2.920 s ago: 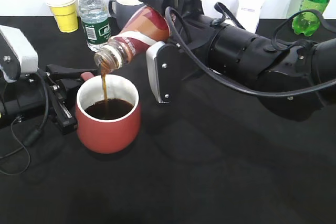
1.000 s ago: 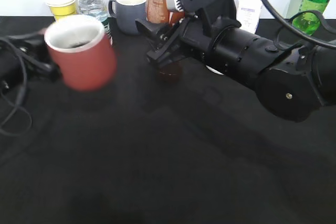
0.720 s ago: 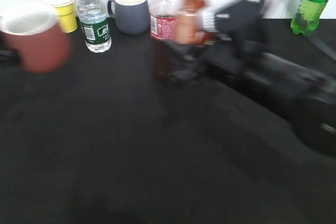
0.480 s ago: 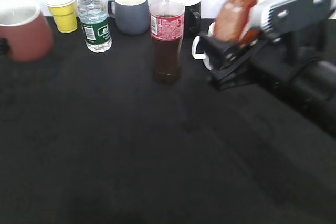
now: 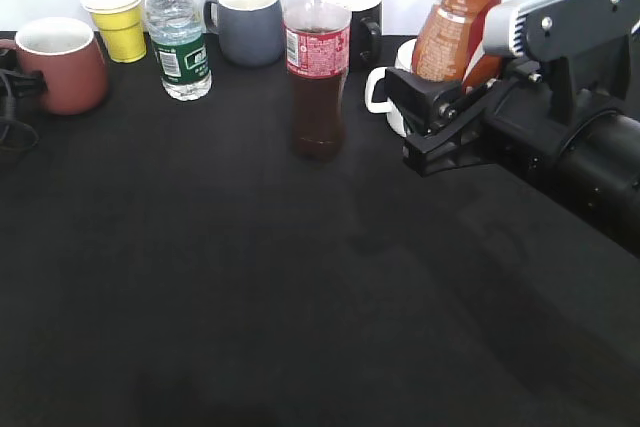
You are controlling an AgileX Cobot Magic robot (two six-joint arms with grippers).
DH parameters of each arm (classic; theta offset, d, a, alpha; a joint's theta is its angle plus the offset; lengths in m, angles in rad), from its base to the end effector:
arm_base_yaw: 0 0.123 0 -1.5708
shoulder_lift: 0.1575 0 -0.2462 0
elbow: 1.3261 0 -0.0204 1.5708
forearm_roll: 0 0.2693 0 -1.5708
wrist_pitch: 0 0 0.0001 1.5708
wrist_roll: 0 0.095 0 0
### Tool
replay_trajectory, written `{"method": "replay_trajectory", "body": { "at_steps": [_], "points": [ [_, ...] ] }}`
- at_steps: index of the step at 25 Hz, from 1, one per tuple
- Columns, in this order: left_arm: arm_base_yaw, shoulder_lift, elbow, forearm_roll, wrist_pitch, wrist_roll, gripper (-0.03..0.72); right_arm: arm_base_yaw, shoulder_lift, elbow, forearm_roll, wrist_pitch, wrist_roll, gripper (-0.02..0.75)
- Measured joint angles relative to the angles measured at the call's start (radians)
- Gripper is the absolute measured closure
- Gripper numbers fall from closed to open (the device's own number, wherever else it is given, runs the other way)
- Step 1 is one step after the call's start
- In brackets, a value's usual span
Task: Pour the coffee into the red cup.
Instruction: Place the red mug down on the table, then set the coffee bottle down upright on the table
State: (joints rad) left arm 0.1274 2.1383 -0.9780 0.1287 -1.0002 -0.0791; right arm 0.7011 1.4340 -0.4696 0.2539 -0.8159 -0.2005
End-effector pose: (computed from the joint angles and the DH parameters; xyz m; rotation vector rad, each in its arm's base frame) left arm 0.4019 0.0411 0.0731 -0.0300 1.6468 0.0009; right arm 0.2298 0.1713 0.1678 -0.4549 1.5961 0.3639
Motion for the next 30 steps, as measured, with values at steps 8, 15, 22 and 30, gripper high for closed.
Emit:
{"method": "replay_trajectory", "body": {
  "at_steps": [8,15,22,30],
  "points": [
    [0.005,0.027,-0.027,-0.005,0.003,-0.053,0.429,0.000,0.000,0.000,0.000,-0.003,-0.027,0.209],
    [0.005,0.027,0.017,-0.004,-0.005,-0.056,0.416,0.000,0.000,0.000,0.001,-0.005,-0.035,0.209],
    [0.005,-0.047,0.089,0.011,-0.007,-0.057,0.416,0.000,0.000,0.000,0.001,-0.005,-0.041,0.209],
    [0.001,-0.248,0.312,0.021,0.064,0.019,0.416,0.000,0.000,0.000,0.028,0.002,-0.042,0.209]
  ]
}}
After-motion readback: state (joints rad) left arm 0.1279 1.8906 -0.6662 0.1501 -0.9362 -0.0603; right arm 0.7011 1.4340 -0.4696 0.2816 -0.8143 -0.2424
